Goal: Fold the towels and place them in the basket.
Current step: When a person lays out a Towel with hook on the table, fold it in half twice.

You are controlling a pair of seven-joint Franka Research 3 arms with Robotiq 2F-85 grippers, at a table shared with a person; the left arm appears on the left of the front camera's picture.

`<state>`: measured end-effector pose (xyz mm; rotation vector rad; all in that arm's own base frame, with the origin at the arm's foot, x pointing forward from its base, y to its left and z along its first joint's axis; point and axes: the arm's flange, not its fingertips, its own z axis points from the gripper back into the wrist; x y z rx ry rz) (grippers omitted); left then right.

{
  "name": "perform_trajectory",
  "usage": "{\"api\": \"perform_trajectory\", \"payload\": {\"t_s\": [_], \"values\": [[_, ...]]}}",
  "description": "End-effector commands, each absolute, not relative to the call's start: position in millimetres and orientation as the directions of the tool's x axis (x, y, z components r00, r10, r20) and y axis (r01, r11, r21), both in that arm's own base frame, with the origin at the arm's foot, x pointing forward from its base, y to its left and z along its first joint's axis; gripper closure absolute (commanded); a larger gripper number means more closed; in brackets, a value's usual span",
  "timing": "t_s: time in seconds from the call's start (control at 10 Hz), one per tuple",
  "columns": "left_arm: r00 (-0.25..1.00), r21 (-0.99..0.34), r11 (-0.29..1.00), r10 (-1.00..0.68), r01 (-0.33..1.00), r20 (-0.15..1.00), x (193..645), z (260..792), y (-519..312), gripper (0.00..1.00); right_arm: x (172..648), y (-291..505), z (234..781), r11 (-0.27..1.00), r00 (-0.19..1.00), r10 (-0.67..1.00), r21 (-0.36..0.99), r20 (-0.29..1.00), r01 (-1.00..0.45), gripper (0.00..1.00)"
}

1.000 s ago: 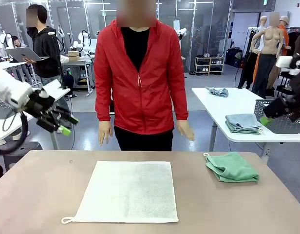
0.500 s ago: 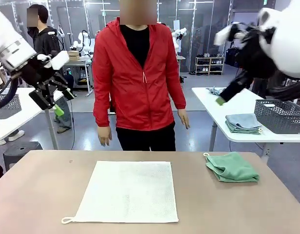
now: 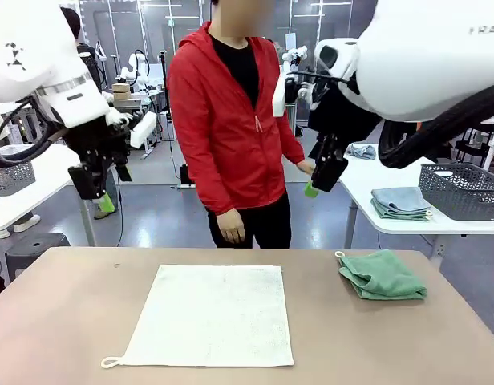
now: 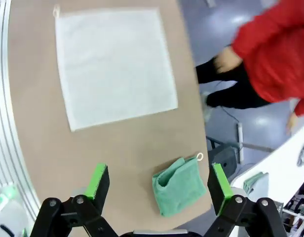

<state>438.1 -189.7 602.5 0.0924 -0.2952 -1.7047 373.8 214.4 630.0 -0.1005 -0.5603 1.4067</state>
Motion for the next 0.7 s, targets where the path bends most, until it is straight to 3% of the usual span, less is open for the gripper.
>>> {"api": "perform_trajectory", "payload": {"t_s": [0.0, 0.2, 0.6], "values": [[-0.128, 0.186, -0.113, -0.989, 0.976, 0.070, 420.2, 592.4, -193.6, 0.00, 382.8, 226.3, 626.4, 0.040, -0.022, 0.989, -0.412, 0.145, -0.910, 0.00], [-0.102, 0.159, -0.093, -0.993, 0.983, 0.051, 406.7, 581.8, -197.9, 0.00, 388.3, 245.0, 604.2, -0.067, -0.096, 0.994, -0.391, 0.056, -0.918, 0.00], [-0.063, 0.142, -0.052, -0.995, 0.989, 0.075, 403.8, 568.3, -199.3, 0.00, 408.5, 267.7, 571.8, -0.014, -0.024, 0.999, -0.249, 0.037, -0.968, 0.00]]}}
